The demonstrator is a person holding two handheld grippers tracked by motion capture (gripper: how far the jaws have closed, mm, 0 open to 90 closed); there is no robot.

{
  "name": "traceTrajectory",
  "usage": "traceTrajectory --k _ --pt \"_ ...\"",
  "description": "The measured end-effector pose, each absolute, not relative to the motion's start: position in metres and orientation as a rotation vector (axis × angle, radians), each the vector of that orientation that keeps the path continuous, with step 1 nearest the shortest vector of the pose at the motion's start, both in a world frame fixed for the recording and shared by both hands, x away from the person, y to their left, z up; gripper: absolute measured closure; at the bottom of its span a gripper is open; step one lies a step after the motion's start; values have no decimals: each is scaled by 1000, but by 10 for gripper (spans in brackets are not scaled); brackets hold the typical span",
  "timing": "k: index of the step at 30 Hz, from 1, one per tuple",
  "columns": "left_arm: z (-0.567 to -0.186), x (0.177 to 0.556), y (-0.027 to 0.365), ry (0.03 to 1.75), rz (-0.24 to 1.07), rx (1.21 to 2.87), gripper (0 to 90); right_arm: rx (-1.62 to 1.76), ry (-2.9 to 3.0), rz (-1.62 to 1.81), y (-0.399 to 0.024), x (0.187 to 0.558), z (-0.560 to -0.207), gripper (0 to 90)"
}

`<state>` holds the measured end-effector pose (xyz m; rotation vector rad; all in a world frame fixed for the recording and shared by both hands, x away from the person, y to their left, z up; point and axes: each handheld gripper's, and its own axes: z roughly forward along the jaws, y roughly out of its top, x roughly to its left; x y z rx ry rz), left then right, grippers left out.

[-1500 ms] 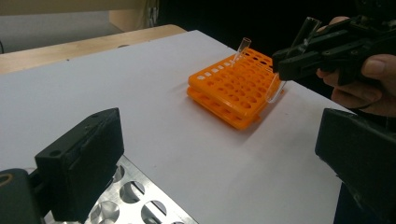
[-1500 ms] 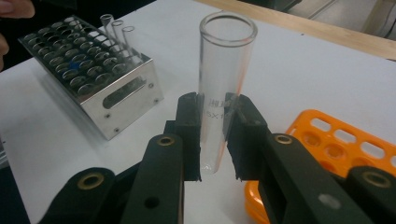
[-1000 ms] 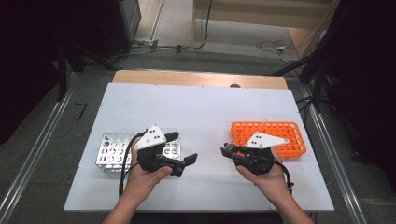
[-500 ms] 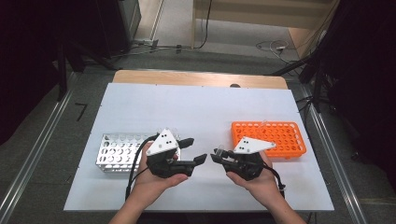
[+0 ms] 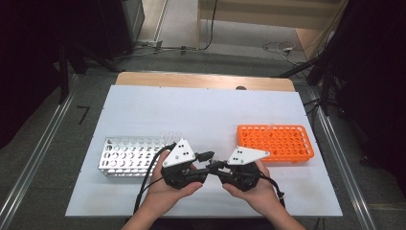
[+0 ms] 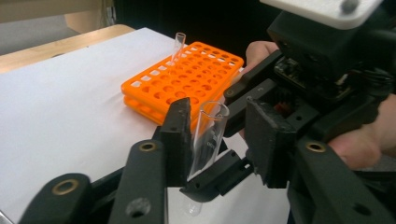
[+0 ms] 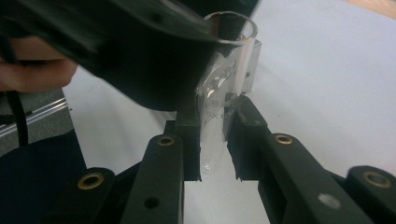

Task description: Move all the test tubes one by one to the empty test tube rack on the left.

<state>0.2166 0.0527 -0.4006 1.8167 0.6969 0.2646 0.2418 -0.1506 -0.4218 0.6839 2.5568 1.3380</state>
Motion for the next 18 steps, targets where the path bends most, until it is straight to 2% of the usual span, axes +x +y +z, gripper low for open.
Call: traceTrajectory --k 9,18 --pt "-404 217 47 700 279 1849 711 656 2568 1351 -146 237 -420 737" --pt "-405 216 49 690 305 1850 742 653 2576 1359 -147 237 -420 736"
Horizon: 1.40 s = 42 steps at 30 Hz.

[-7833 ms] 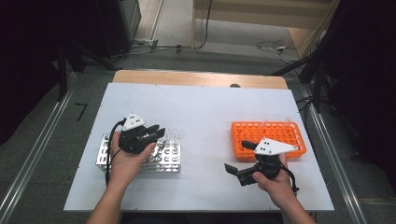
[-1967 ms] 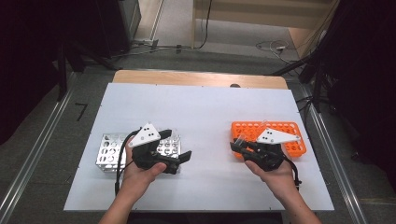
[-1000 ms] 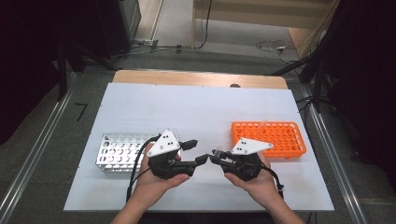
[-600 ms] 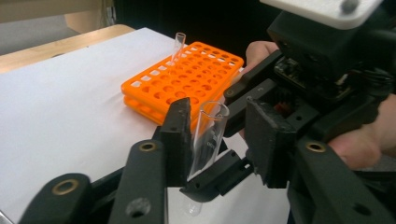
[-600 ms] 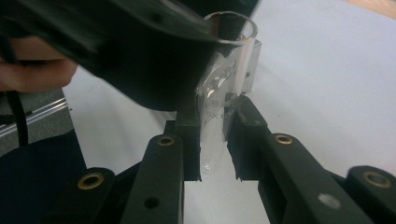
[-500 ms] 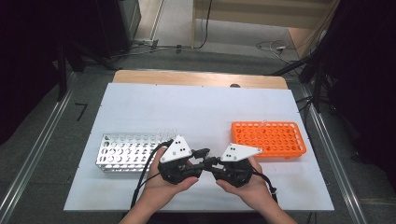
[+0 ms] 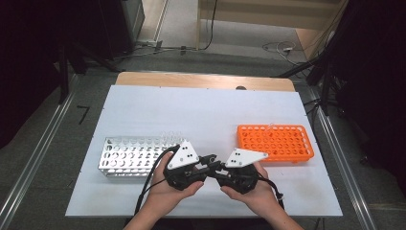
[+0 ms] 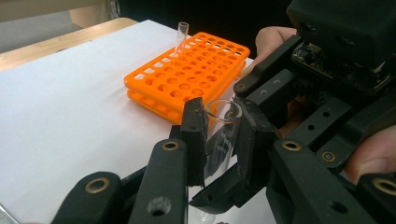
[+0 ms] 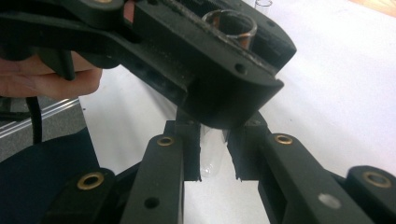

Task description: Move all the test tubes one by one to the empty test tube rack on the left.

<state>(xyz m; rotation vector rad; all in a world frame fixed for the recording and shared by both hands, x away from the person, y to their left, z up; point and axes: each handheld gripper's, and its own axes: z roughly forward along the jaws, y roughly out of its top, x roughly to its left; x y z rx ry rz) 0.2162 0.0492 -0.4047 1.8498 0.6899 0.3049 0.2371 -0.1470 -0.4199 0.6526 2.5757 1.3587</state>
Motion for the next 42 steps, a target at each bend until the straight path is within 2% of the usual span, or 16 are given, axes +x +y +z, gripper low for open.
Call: traceTrajectory --k 8,17,23,25,42 --pt "-404 217 52 687 314 1838 748 664 2573 1357 -147 237 -419 713" --pt "-396 222 72 726 351 1796 748 665 2583 1378 -152 243 -420 346" --pt "-388 228 97 777 398 1754 748 705 2543 1366 -160 248 -420 81" --pt "-385 229 107 797 416 1737 748 711 2537 1366 -163 249 -420 17" --pt "-384 243 161 948 553 1677 749 749 2473 1427 -198 264 -420 0"
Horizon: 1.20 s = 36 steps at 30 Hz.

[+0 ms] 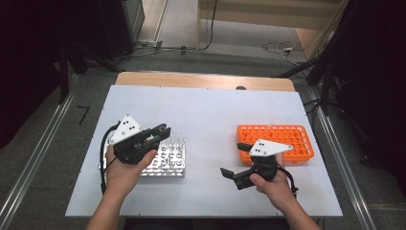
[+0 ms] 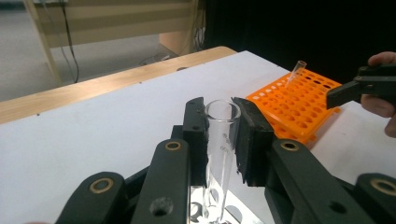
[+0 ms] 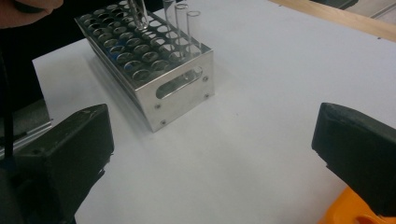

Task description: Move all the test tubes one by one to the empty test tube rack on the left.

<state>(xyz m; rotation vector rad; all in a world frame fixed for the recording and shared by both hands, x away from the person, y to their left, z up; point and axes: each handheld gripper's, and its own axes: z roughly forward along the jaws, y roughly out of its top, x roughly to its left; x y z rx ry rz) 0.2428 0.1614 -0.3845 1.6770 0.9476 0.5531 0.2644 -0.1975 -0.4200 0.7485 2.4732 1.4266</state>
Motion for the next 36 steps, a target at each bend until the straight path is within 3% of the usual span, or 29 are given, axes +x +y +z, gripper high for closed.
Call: traceTrajectory --k 18,36 --pt "-400 260 188 1043 659 1646 748 871 2436 1374 -226 281 -431 0" --pt "-431 273 181 1102 633 1715 747 900 2418 1372 -234 284 -431 0"
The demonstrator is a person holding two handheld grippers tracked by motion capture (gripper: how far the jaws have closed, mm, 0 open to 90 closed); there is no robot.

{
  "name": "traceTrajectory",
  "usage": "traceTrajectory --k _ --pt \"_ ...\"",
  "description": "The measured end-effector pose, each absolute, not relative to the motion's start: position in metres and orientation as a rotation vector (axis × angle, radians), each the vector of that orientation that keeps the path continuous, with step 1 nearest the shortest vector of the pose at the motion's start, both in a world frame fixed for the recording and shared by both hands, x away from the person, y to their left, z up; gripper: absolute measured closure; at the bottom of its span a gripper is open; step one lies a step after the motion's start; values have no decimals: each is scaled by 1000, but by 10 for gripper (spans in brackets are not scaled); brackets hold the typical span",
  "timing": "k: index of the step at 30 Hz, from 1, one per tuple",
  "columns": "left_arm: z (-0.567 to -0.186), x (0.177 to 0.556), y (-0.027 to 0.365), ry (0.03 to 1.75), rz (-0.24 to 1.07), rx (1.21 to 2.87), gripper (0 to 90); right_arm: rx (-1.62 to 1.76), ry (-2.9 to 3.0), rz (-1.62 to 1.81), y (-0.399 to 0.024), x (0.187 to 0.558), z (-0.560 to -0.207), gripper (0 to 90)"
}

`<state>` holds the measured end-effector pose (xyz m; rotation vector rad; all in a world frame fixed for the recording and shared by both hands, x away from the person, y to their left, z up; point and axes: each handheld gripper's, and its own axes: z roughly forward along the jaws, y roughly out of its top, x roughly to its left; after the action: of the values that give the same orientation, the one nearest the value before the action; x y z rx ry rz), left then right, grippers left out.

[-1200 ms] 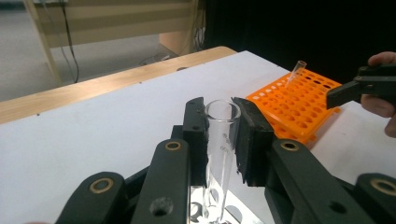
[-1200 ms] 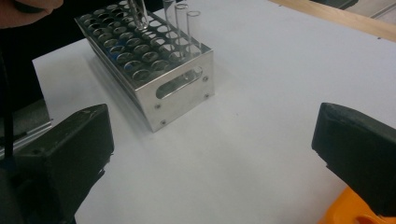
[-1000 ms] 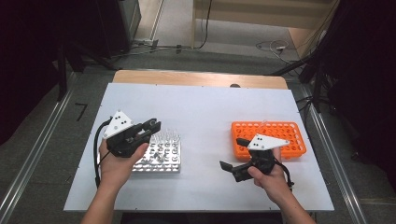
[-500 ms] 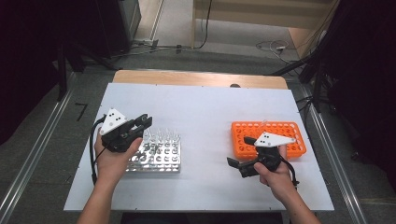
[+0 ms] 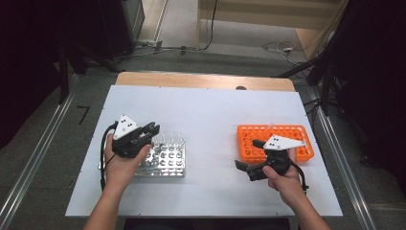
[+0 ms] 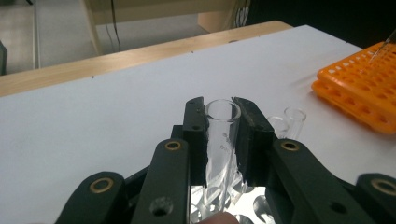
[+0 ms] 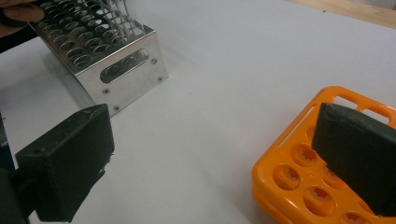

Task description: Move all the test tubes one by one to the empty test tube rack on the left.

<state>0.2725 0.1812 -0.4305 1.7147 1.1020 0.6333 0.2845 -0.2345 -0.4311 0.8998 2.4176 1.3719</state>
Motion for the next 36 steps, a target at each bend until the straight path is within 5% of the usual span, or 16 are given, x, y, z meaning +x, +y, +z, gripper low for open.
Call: traceTrajectory --k 16,30,36 --pt "-436 275 176 1172 601 1797 717 965 2362 1366 -261 294 -427 11" --pt "-429 267 191 1181 536 1685 453 1186 2236 1309 -297 324 -431 55" --pt "-424 260 190 1134 503 1664 323 1306 2210 1239 -297 345 -443 179"
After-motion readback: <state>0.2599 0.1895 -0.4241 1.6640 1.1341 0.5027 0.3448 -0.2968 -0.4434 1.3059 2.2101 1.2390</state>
